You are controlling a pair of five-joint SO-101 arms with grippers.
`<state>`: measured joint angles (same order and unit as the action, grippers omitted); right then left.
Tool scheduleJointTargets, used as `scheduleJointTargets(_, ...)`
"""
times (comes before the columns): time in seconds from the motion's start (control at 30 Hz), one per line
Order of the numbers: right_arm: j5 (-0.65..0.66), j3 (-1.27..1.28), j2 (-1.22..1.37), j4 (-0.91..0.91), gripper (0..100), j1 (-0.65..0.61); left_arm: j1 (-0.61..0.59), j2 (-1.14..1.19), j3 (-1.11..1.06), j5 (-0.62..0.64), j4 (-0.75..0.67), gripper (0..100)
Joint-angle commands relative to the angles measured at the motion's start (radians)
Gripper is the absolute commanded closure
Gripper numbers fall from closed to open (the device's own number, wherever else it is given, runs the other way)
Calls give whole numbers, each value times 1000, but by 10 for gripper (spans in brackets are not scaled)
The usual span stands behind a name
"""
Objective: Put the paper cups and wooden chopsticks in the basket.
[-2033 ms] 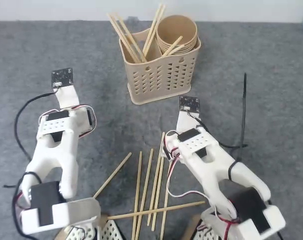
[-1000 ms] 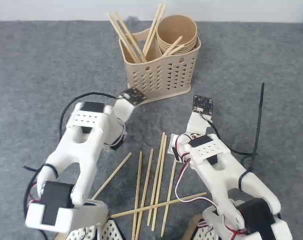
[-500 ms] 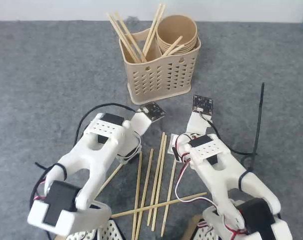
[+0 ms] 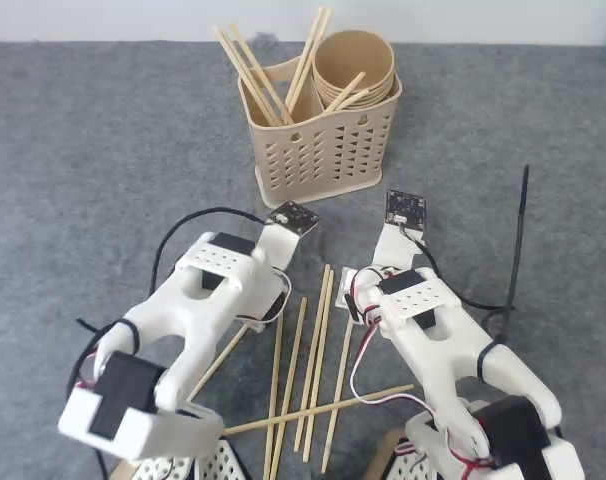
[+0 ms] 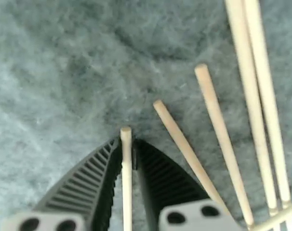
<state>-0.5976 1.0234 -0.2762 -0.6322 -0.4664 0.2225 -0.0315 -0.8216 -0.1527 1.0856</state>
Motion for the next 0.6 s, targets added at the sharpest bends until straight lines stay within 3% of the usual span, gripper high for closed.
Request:
scheduleJointTargets(0.0,-2,-6,-54,10,991,15,-2,21,39,21,86,988)
scheduleJointTargets(0.17,-2,-6,-54,10,991,15,-23,-178,208,17,334,988)
scheduleJointTargets(0.27,-2,-6,-54,10,991,15,-60,-313,308,17,407,988)
scheduleJointTargets(0.43,-2,-6,-54,10,991,15,-144,-476,429,21,384,988)
scheduleJointTargets(0.57,-2,-6,-54,12,991,15,-255,-571,507,23,252,987)
